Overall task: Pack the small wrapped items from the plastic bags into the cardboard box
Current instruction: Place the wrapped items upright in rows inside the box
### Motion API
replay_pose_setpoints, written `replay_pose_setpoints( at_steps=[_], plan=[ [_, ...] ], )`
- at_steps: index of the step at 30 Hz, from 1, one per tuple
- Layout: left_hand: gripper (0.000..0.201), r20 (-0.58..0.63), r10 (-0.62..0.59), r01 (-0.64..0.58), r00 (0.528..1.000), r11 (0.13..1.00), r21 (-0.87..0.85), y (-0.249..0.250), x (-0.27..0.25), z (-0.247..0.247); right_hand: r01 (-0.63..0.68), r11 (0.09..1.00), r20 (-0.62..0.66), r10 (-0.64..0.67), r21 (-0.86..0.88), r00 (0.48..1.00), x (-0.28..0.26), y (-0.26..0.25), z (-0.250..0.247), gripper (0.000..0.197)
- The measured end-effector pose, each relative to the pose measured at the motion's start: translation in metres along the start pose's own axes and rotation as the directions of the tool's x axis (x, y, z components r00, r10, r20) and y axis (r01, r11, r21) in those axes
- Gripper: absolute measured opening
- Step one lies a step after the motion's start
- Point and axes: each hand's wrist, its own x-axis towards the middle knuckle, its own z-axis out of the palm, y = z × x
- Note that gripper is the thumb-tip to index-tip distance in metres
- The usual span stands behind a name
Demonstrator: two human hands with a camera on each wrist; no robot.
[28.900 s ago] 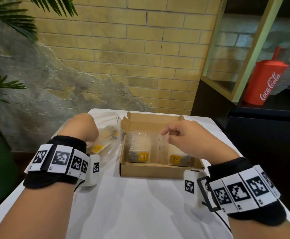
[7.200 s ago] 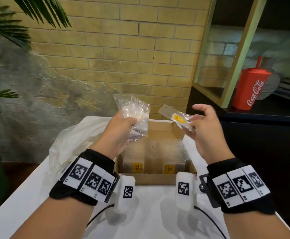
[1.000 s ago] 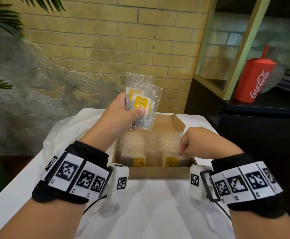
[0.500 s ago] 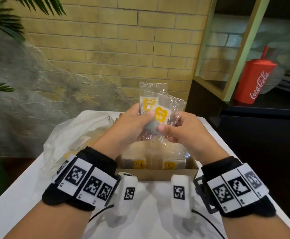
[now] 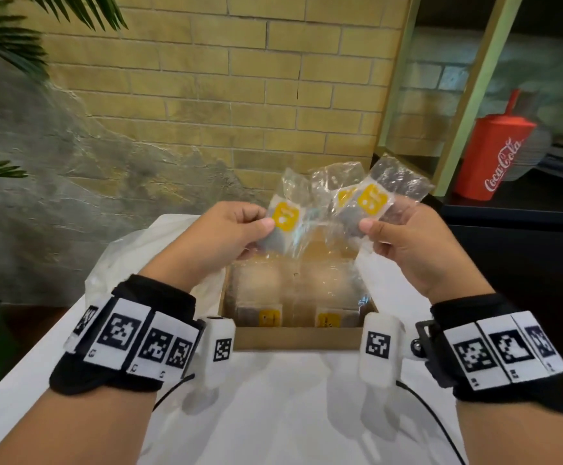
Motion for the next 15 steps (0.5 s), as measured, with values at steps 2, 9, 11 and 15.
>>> replay_pose_setpoints(
  at_steps=[2,9,11,15],
  plan=[
    [0.02,0.073,-0.008,-0.014,0.997,0.955,0.297,-0.004,-0.001,-0.005,0.021,0.999,-0.048,-0.019,0.038,0.999,0.001,0.0,-0.006,0.024],
    [0.008,0.192,-0.144,-0.017,0.971,0.757,0.654,-0.009,-0.006,0.003,0.032,0.999,-0.07,-0.03,0.033,0.997,0.001,0.0,-0.007,0.023],
    [0.006,0.196,-0.148,-0.022,0.969,0.743,0.669,-0.012,-0.005,0.005,0.026,1.0,-0.056,-0.025,0.018,0.998,0.001,0.0,-0.007,0.02],
    [0.012,0.175,-0.149,-0.015,0.973,0.717,0.697,-0.015,-0.003,0.006,0.017,1.0,-0.041,-0.017,0.007,0.999,0.001,0.0,-0.006,0.018]
  ],
)
